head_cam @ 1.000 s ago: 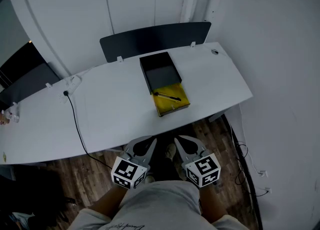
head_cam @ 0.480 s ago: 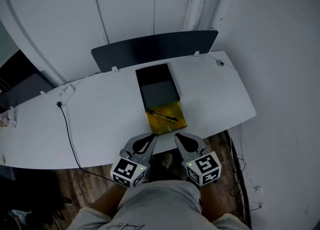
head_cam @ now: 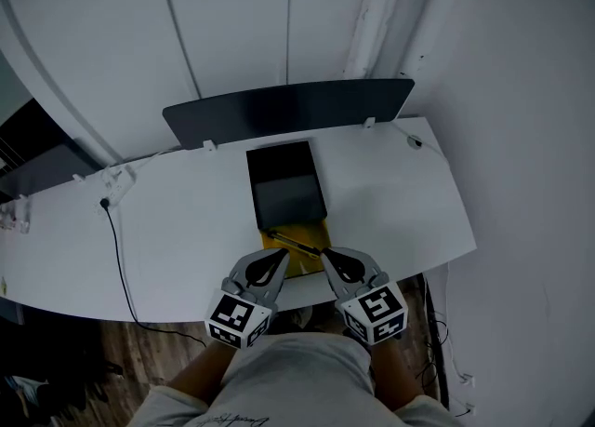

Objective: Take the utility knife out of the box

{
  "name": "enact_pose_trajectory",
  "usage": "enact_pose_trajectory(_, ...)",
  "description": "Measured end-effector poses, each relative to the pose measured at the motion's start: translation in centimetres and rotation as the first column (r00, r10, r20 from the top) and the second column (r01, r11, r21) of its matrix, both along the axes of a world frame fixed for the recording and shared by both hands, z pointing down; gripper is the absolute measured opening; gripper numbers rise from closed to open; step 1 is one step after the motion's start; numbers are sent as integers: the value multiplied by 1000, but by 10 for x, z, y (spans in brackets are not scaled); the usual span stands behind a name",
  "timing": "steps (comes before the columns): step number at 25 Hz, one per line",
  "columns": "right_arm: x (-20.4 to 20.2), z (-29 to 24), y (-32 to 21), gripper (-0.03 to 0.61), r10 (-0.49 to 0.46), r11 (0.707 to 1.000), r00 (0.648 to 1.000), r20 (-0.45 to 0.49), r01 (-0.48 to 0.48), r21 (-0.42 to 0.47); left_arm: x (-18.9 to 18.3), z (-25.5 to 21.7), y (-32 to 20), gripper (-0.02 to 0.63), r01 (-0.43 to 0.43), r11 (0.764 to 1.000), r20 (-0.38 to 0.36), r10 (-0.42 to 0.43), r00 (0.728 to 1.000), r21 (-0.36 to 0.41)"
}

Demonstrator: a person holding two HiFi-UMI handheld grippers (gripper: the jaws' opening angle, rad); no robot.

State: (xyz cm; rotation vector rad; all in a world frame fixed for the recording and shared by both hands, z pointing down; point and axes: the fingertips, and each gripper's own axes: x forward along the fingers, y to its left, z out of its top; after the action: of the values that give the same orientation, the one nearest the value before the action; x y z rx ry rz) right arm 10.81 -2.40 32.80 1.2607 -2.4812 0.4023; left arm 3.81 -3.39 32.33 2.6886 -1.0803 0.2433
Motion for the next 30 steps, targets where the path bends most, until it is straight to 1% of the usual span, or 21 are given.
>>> enact_pose_trajectory(5, 6, 4, -12, 15, -24, 1000, 1000, 6, 24, -13, 3, 3, -10, 0, 27, 1000, 12, -27, 1000, -12)
enact_pose_trajectory(9, 3, 9, -16, 15, -34, 999, 999, 19, 35, -31, 0, 5, -14, 0, 37, 999, 25, -37, 999, -25)
enact_pose_trajectory(14, -6, 11, -23, 15, -30, 999, 999, 15, 30, -43, -8, 6, -22, 0, 26, 999, 28, -25, 999, -38)
enact_pose_trajectory(20, -10, 17, -30, 15, -3, 998, 1000, 5, 3, -66, -17, 10, -33, 0, -5, 999, 34, 6, 999, -47)
enact_pose_trajectory(30, -15, 39, -42, 15, 17, 993, 1000, -24, -19, -114, -31, 31, -48, 0, -25, 996, 52, 29, 998, -82)
